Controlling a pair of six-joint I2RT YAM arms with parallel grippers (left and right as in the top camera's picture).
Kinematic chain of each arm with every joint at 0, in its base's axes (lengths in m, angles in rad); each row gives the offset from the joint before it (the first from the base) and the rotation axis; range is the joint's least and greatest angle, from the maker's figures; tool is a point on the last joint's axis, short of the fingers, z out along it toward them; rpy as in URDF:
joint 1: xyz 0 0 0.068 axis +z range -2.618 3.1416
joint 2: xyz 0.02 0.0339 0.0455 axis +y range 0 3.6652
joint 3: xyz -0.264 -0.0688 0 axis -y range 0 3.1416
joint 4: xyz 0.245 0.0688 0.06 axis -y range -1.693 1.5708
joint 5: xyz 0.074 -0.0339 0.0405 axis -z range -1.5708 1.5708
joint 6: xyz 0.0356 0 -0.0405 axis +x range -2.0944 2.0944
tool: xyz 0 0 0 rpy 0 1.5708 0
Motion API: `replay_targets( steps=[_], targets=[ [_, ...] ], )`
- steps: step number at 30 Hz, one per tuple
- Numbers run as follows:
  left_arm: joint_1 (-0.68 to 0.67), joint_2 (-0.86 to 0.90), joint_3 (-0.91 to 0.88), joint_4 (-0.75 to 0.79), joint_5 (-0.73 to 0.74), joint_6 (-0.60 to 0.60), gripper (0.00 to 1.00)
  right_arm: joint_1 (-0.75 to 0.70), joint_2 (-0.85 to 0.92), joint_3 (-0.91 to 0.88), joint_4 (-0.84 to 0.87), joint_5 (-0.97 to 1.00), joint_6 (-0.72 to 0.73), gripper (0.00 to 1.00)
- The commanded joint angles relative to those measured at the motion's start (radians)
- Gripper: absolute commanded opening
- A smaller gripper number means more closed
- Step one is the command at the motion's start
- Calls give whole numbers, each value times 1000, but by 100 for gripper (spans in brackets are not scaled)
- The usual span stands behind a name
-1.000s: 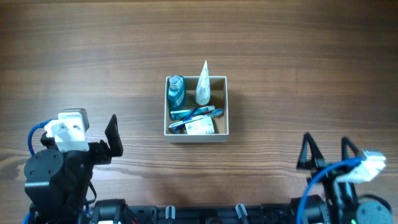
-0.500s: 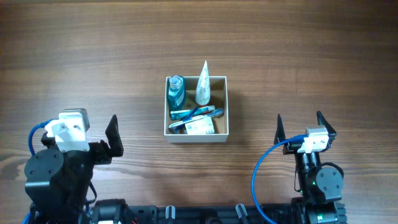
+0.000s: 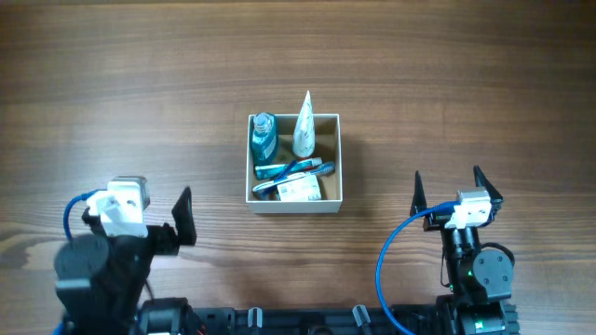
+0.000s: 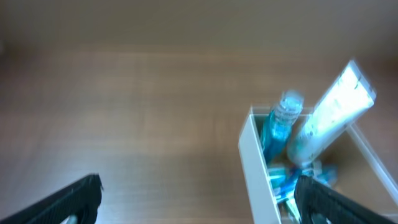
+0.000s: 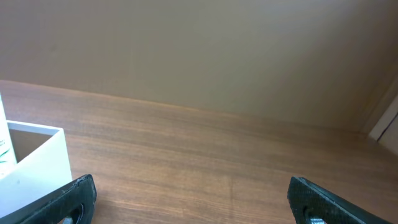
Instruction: Pack container
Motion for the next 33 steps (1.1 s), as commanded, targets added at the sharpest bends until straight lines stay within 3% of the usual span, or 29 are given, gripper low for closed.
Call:
replay_targets(
  steps=[1,3,5,9,11,33],
  targets=[
    [4,-200,-340,375,21,-24,100,-4,2,-1,2,-16,-11,100],
    [2,-275,-583,762,-54,-24,100,-4,2,-1,2,-16,-11,100],
    [0,-309,-725,931,-90,-24,100,-4,2,-1,2,-16,-11,100],
    [-2,-380,-765,715,-82,-74,100,-4,2,-1,2,-16,-11,100],
    [-2,-380,-765,721,-79,-142,100,-4,2,-1,2,-16,-11,100],
    [-2,-376,-765,721,-79,-140,100,-4,2,-1,2,-16,-11,100]
  ],
)
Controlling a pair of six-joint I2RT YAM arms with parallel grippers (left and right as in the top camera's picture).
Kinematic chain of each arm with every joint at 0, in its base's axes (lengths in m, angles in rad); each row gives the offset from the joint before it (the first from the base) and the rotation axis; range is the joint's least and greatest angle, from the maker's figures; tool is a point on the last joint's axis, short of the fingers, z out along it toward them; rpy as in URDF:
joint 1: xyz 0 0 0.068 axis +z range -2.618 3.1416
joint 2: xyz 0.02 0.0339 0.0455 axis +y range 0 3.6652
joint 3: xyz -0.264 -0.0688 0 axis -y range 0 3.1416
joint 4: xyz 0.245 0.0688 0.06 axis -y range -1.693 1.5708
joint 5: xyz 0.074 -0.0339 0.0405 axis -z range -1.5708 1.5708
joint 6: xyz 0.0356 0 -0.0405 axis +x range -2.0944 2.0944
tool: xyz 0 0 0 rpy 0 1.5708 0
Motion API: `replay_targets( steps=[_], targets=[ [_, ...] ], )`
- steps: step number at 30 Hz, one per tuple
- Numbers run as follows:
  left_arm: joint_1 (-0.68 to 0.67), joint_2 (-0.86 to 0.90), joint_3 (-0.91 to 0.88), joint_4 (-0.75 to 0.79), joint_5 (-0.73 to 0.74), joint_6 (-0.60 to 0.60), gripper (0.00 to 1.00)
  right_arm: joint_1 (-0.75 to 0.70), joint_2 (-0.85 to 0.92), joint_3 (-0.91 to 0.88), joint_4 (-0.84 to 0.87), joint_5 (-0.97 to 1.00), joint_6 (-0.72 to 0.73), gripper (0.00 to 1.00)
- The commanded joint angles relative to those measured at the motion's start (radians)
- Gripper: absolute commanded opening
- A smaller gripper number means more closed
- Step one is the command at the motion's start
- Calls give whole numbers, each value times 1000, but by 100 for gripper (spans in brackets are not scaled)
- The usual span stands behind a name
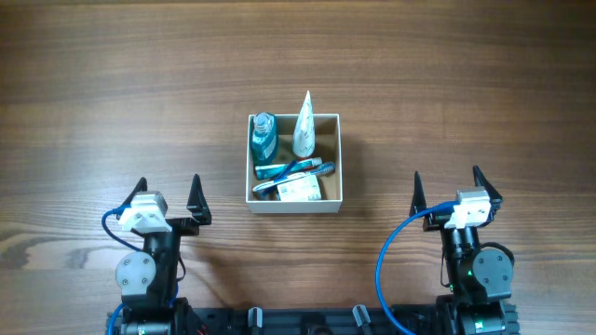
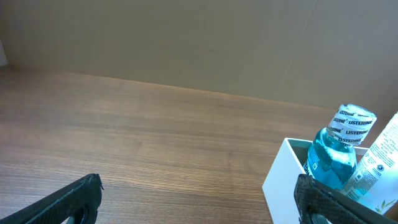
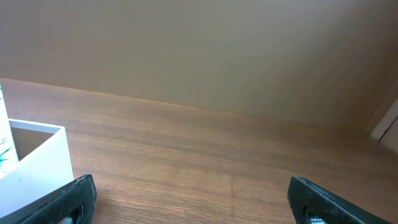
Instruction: Pack container
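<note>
A white square box (image 1: 331, 163) stands mid-table. Inside it are a blue mouthwash bottle (image 1: 264, 136), a white tube (image 1: 303, 125) standing upright, a blue toothbrush (image 1: 293, 169) and a small white packet (image 1: 298, 191). My left gripper (image 1: 169, 198) rests open near the front edge, left of the box, with nothing between its fingers. In the left wrist view the bottle (image 2: 339, 155) and the box's corner (image 2: 283, 180) show at right. My right gripper (image 1: 447, 191) is open and empty to the right of the box; its wrist view shows the box's corner (image 3: 37, 165).
The wooden table (image 1: 121, 84) stretches all round the box. Both arm bases sit at the front edge, with a blue cable (image 1: 386, 265) looping by the right arm. A plain wall (image 3: 199, 50) stands behind the table.
My left arm has drawn back and lowered to its rest pose by the front edge, jaws level and open. The right arm and the box's contents are unchanged.
</note>
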Motion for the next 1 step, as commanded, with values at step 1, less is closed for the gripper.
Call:
replay_targets(
  steps=[1],
  targets=[
    [-1,-8,-2,-8,-14,-10,100,-4,0,-1,5,-13,-10,100]
  ],
)
